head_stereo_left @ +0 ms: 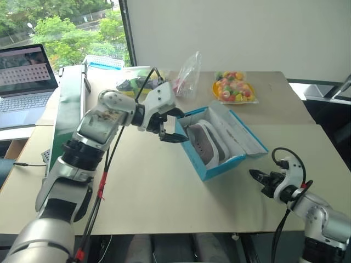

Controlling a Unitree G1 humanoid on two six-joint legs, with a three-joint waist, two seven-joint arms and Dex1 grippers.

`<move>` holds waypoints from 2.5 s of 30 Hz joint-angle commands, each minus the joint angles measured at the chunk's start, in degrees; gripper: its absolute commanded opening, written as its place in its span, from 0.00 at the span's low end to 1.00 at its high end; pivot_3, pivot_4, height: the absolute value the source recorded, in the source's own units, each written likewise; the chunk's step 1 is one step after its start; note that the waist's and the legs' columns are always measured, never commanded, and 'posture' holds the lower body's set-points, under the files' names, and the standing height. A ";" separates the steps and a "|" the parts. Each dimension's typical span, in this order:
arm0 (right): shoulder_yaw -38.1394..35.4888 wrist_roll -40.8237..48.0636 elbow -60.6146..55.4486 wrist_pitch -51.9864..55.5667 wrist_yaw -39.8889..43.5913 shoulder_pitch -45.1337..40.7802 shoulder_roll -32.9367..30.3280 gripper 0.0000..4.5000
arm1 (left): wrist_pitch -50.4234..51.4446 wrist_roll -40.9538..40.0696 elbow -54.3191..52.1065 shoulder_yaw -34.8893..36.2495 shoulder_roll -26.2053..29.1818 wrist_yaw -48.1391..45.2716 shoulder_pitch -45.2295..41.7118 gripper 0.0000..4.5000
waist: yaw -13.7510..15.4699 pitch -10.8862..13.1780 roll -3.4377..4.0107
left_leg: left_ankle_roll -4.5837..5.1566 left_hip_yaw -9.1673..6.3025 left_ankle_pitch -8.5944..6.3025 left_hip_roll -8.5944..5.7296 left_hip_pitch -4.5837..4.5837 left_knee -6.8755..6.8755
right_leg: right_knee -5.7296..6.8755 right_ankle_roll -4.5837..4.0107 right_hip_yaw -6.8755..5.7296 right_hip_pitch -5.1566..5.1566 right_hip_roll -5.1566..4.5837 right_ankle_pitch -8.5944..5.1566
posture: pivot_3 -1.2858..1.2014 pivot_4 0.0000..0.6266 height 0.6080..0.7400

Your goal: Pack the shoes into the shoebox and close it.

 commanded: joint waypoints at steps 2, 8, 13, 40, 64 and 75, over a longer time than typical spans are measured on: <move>-1.02 1.25 16.28 -11.96 0.56 -6.61 0.09 0.02 | 3.81 -0.61 -7.07 4.13 3.07 2.21 2.14 1.00 | -0.11 0.01 0.00 | 0.00 0.02 0.00 0.00 0.00 0.00 | -0.03 -0.18 0.01 0.00 -0.01 0.11 | 0.52 0.24 1.00; -8.70 13.12 30.67 -15.19 4.68 -14.33 2.55 0.02 | 6.00 -0.92 -10.08 5.11 4.54 3.18 3.08 1.00 | -0.18 0.02 -0.01 | 0.00 0.00 0.00 0.03 0.50 -0.02 | -0.14 -0.11 -0.05 0.59 0.01 0.07 | 0.52 0.24 1.00; -16.15 18.42 46.00 -23.68 4.72 -20.10 1.82 0.02 | 7.62 -1.12 -11.89 6.06 5.78 3.89 3.44 1.00 | -1.05 0.01 -0.05 | 0.00 0.01 0.00 0.02 0.56 0.00 | -0.16 -0.11 -0.04 0.68 0.00 0.08 | 0.52 0.24 1.00; 7.11 24.67 15.61 -8.25 14.61 -28.46 -7.86 0.02 | 9.19 -0.21 -13.22 5.67 7.63 4.23 3.23 1.00 | -1.34 0.21 0.28 | -0.01 0.03 -0.01 0.00 0.55 -0.25 | -0.17 0.21 0.05 0.56 -0.01 -0.13 | 0.52 0.24 1.00; 47.10 -17.15 33.33 -25.72 12.94 -38.62 -8.50 0.02 | 12.93 -1.81 -17.60 8.51 7.97 9.65 7.90 1.00 | -1.36 -0.03 -0.04 | -0.01 -0.01 -0.01 0.01 1.14 -0.08 | -0.13 0.30 -0.01 1.12 0.00 -0.19 | 0.52 0.24 1.00; 36.01 0.22 1.50 -13.22 31.30 -37.59 -20.92 0.02 | 8.51 -6.67 -21.65 12.65 6.23 9.15 13.58 1.00 | -0.39 0.03 0.00 | 0.00 -0.12 -0.01 0.00 0.12 -0.09 | -0.13 -0.14 -0.06 0.24 0.00 0.05 | 0.52 0.24 1.00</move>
